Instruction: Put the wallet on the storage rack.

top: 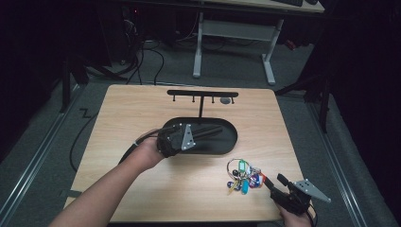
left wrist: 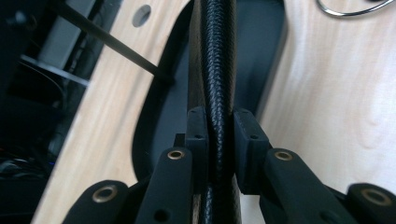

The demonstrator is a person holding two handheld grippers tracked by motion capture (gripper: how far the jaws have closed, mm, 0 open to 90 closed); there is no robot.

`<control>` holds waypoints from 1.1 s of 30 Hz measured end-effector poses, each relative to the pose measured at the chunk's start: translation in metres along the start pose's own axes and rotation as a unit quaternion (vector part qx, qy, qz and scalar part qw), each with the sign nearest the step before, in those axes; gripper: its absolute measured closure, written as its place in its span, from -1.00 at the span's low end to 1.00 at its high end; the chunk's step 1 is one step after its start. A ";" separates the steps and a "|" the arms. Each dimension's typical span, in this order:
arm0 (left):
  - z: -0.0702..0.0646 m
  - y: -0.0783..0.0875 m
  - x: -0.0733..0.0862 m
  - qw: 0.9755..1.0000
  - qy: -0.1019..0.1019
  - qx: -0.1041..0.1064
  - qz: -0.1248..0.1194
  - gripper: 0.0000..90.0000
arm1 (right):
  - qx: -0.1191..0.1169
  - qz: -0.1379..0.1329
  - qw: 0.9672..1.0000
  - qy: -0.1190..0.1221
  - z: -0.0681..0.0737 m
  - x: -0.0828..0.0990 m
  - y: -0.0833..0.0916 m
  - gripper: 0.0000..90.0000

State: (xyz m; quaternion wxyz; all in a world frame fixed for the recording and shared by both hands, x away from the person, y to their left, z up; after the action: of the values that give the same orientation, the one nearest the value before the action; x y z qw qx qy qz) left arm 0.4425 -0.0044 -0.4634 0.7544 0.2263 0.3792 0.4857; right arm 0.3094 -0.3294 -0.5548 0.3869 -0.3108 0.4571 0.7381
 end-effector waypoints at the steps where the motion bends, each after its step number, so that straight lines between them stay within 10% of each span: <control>1: 0.002 -0.002 -0.001 1.000 -0.002 -0.002 -0.001 0.74 | -0.001 0.001 1.000 -0.002 0.000 0.000 0.000 -0.13; 33: 0.020 -0.068 0.009 0.991 -0.115 -0.059 0.021 0.74 | -0.006 0.006 1.000 -0.016 -0.003 0.003 -0.002 -0.13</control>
State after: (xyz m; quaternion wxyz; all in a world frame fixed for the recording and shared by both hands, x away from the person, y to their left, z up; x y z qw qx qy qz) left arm 0.4984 -0.0253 -0.5031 0.7948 0.2432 0.2559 0.4937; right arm 0.3098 -0.3304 -0.5588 0.3878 -0.2986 0.4481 0.7481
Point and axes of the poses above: each handheld gripper's, and its own axes: y roughly backward along the jaws, x roughly out of its underside, z roughly to its left, the point moved 8 cm from there along -y, roughly forward along the jaws, and after that the axes turned 14 degrees about -y, right-handed, at the moved point
